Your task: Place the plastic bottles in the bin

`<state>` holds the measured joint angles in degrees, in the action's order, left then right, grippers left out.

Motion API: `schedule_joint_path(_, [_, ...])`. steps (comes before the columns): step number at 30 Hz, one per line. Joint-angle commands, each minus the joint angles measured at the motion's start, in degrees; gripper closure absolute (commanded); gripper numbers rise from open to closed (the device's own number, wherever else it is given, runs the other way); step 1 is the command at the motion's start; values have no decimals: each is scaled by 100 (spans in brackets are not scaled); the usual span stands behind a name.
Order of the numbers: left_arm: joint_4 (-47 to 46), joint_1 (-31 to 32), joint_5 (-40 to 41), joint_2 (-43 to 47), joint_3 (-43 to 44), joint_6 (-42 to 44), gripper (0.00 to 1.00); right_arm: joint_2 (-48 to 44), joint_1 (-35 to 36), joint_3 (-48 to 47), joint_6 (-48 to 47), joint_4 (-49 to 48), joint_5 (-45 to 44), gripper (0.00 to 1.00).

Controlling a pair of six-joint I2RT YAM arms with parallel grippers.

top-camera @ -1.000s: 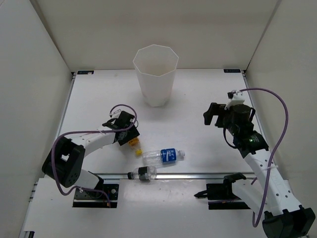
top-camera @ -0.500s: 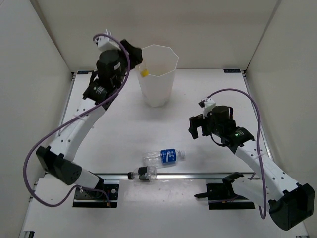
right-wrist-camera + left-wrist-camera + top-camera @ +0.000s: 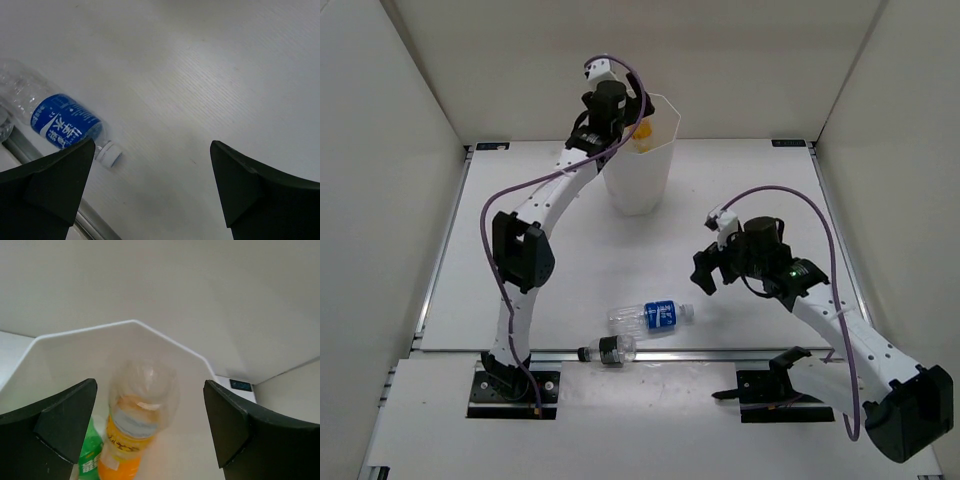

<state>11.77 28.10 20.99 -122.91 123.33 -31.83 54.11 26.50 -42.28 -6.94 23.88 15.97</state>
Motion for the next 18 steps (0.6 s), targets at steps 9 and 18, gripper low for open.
schedule_joint_path(9, [992,38,-1280,2243,-534,801,1,1039,1383,-456,-1713,56,1331,1])
schedule_joint_path(18, [2461,135,-1817,6126,-5720,592,1,2103,1990,-781,-2444,-15,1189,1])
